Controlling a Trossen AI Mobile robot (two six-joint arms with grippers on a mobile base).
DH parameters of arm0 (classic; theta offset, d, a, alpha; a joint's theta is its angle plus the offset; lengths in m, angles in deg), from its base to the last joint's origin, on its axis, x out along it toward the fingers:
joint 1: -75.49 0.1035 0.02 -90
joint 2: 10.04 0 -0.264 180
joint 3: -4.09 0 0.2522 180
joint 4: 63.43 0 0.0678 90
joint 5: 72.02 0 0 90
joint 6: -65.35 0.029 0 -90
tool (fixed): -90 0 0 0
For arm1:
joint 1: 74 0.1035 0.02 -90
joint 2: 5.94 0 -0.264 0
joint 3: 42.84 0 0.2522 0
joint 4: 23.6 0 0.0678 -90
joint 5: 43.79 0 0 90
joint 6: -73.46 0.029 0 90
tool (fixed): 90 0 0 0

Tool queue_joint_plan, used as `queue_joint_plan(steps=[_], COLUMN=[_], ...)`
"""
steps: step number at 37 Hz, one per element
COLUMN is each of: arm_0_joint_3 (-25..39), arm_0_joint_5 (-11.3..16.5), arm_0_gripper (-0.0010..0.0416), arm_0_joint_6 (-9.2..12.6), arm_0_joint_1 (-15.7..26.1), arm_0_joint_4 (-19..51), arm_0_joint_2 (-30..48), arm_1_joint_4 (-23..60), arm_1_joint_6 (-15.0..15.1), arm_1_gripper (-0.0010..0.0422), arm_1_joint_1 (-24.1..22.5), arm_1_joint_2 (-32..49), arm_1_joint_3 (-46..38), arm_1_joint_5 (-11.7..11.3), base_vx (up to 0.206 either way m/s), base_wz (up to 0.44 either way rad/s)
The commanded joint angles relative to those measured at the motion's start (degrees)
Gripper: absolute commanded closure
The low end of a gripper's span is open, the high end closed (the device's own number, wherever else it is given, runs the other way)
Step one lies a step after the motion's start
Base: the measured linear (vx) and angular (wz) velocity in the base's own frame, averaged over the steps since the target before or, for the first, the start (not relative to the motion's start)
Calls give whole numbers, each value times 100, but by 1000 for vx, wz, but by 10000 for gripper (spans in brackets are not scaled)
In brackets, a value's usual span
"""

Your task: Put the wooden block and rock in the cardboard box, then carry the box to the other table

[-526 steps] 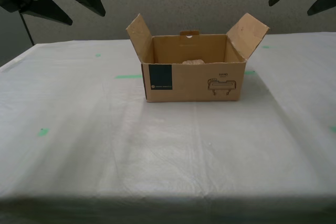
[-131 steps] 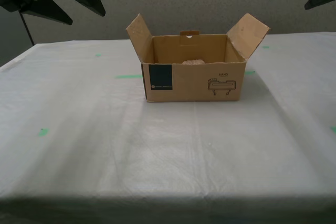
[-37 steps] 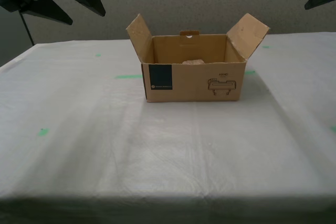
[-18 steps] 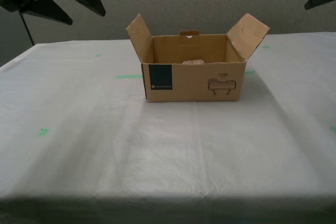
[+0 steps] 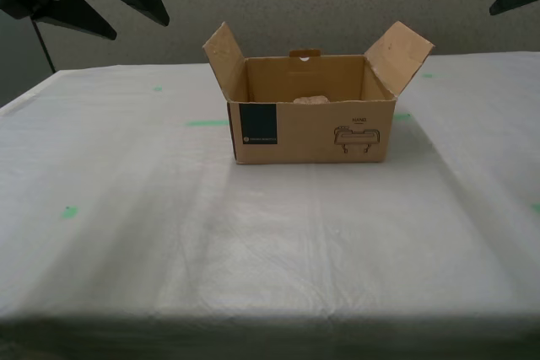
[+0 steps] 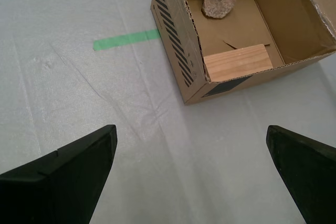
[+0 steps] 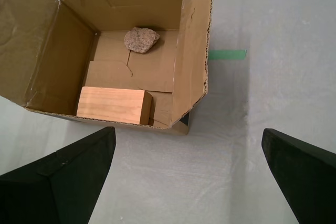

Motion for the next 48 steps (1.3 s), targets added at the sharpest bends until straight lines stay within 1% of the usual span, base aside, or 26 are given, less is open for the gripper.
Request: queue_joint_plan(steps=[1, 48], arm_0_joint_3=[2, 2], arm_0_joint_5=[-9, -9], arm_0_gripper=[18, 18], arm_0_joint_6=[7, 7], arm_0_joint_1=[4, 4], arm_0_joint_4=[-13, -15], arm_0_joint_2=[-4, -4], arm_1_joint_4=[-9, -15], arm_1_joint_6=[11, 11], arm_1_gripper=[23, 23], arm_1_joint_1=[-2, -2], arm_1_joint_2=[2, 0], arm_1_joint_3=[-4, -4], arm_1_joint_5=[-4, -4], base_vx=[0, 0], base_wz=[0, 0])
